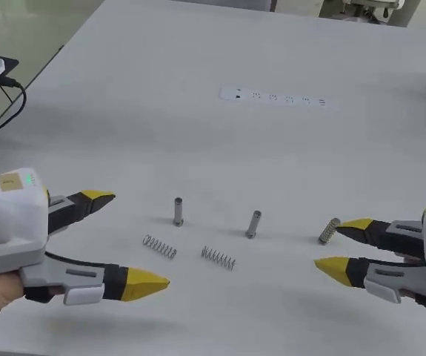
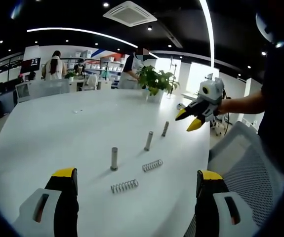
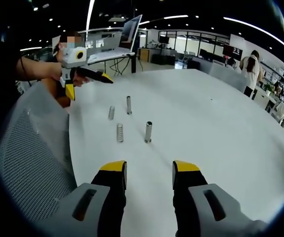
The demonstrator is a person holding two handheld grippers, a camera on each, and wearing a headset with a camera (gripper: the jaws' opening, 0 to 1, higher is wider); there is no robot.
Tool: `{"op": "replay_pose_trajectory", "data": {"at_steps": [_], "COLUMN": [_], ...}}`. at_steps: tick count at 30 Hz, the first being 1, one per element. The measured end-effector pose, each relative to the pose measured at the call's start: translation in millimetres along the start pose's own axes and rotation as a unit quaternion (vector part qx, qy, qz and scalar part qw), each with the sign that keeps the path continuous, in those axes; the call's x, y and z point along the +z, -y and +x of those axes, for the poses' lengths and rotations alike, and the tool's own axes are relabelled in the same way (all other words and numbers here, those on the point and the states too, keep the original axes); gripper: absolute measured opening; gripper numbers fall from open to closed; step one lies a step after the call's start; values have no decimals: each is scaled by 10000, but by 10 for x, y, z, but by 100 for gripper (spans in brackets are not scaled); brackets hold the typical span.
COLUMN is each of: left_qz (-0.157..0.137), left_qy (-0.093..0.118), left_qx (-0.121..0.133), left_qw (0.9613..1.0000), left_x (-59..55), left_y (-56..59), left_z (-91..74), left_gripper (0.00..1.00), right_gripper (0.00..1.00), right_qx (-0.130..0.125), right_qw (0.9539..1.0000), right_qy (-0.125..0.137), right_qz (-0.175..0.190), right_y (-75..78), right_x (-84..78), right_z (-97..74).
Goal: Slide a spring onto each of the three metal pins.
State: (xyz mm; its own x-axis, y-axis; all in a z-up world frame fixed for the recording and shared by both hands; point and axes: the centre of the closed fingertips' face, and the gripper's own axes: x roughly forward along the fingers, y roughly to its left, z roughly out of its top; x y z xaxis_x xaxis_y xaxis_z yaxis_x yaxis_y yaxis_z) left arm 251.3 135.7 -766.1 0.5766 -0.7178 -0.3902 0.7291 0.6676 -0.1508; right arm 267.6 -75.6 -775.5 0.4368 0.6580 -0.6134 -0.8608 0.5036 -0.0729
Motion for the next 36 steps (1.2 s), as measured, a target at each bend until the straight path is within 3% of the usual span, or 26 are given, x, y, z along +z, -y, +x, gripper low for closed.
{"op": "replay_pose_trajectory", "data": {"at_steps": [14, 20, 23, 28, 36], "left_qz": [19, 28, 35, 27, 12], "left_qy": [-17, -29, -51, -45, -70], "left_qx": [15, -25, -27, 1, 32], "left_qw": [10000, 10000, 10000, 10000, 10000], "left_x": [-8, -13, -25, -40, -77], "left_y": [-9, 20, 17, 4, -12], "left_z": [-13, 1, -4, -16, -29], "left_gripper": [97, 97, 96, 96, 96], "right_gripper": [30, 30, 29, 29, 24], "right_qx": [568, 905, 1013, 1056, 1107], "right_qw": [9975, 9932, 9925, 9918, 9909], "right_qy": [35, -57, -58, -149, -433], "right_qz": [-414, -723, -686, -707, -638], "right_y": [-279, -512, -568, -616, -644], "right_x": [259, 344, 376, 374, 215], "right_z": [300, 529, 636, 791, 975]}}
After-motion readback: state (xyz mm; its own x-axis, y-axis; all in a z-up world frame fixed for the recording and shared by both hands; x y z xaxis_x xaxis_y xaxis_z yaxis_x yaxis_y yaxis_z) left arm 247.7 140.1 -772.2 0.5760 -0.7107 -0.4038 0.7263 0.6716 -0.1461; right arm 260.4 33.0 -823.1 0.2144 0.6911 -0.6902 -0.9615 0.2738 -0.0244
